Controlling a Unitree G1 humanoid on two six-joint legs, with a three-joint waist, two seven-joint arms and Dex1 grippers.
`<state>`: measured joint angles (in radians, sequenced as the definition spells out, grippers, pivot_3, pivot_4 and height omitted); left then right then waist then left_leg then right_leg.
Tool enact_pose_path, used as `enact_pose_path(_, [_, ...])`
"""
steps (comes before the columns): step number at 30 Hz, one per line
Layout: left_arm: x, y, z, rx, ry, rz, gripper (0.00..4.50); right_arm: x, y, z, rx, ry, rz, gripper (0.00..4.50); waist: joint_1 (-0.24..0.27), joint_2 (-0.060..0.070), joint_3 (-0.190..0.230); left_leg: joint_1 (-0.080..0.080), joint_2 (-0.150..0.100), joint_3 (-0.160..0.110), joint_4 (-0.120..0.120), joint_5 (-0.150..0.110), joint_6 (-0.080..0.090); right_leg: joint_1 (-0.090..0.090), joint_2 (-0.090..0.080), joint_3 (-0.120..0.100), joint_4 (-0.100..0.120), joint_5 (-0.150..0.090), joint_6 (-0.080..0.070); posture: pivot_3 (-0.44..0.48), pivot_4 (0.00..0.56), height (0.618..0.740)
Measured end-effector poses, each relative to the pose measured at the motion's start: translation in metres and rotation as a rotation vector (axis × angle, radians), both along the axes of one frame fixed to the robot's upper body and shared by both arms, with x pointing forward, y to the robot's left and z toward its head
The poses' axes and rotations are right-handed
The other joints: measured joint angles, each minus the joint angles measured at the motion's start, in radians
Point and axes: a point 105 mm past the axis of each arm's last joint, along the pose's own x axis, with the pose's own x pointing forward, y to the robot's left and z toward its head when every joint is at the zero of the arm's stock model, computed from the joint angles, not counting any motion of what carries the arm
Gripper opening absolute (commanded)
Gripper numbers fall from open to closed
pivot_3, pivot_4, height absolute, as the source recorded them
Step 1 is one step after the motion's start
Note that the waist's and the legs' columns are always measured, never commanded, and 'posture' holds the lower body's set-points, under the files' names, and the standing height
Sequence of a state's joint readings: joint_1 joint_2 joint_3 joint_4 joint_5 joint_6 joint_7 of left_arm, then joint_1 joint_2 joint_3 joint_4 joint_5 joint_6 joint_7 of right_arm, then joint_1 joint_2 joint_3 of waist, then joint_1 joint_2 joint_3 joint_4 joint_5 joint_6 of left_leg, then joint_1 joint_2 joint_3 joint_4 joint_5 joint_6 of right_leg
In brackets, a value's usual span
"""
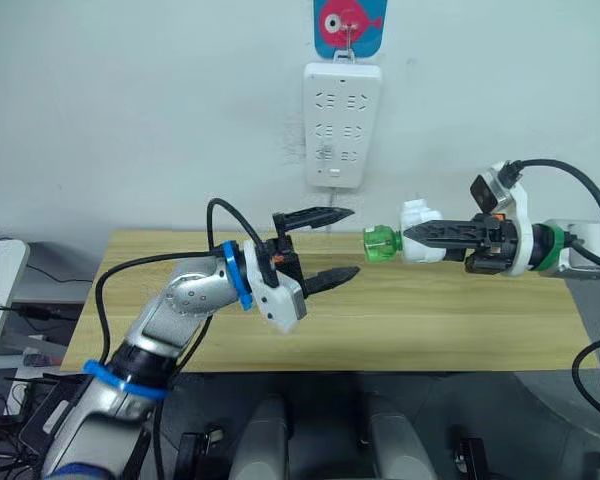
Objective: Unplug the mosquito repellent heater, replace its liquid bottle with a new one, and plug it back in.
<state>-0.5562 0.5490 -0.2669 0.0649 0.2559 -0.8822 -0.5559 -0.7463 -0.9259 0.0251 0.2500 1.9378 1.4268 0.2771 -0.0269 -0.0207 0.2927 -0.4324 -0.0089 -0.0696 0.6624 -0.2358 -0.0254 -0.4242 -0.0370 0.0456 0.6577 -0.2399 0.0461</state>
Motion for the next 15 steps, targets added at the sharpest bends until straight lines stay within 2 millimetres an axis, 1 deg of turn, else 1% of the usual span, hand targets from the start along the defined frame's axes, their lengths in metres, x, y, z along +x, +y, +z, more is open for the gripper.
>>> enact_pose_path(2, [0.003, -0.001, -0.007, 0.013, -0.033, -0.012, 4.45, 0.000, 0.001, 0.000, 0.002, 0.000, 0.005, 3.01, -0.002, 0.000, 0.000, -0.001, -0.001, -0.001, 0.000, -0.001, 0.001, 0.000, 0.000, 0.000, 0.000, 0.000, 0.001, -0.049, 0.296, 0.740])
enact_pose_path(4, [0.007, -0.004, -0.010, 0.014, -0.055, -0.021, 4.45, 0.000, 0.002, 0.000, 0.005, 0.002, 0.009, 3.01, -0.002, 0.000, 0.000, -0.001, -0.001, -0.002, 0.000, -0.001, 0.002, -0.001, 0.000, -0.002, 0.000, 0.000, 0.001, -0.064, 0.296, 0.740])
enact_pose_path(11, [0.012, -0.012, -0.011, 0.003, -0.103, -0.043, 4.45, -0.003, 0.004, -0.001, 0.002, 0.000, 0.026, 3.01, -0.006, 0.000, 0.000, -0.001, 0.000, -0.003, 0.001, -0.001, 0.002, -0.001, 0.001, -0.003, 0.004, 0.000, 0.001, -0.070, 0.291, 0.740])
enact_pose_path(15, [0.013, -0.020, -0.007, 0.007, -0.148, -0.054, 4.45, -0.003, 0.007, -0.001, 0.010, -0.001, 0.039, 3.01, -0.006, 0.000, 0.000, -0.001, 0.000, -0.002, 0.002, -0.001, 0.002, -0.001, 0.003, -0.003, 0.005, 0.000, 0.001, -0.069, 0.289, 0.740])
